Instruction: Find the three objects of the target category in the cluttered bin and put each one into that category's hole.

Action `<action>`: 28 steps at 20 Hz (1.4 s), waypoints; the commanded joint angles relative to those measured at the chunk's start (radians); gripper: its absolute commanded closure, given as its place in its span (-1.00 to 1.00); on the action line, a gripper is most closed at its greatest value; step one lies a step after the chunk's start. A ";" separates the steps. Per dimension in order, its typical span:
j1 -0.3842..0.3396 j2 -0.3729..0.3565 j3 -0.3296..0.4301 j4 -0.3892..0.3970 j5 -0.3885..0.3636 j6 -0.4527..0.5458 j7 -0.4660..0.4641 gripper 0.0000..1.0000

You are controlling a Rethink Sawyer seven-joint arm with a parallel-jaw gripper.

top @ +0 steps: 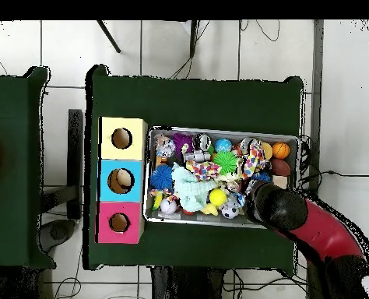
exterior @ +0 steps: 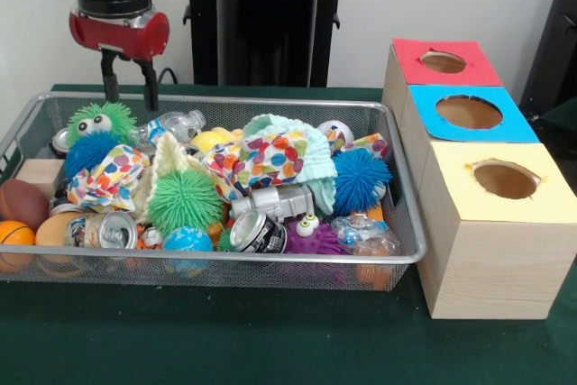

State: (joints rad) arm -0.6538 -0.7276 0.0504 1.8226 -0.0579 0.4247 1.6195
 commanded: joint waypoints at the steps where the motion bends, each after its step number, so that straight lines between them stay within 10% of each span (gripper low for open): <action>1: 0.034 0.003 -0.049 0.008 0.098 -0.001 0.290 -1.00; 28: 0.080 0.123 -0.089 0.200 0.245 -0.329 0.420 -1.00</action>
State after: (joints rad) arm -0.5765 -0.6409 -0.0779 1.8941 0.1412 0.2026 1.7587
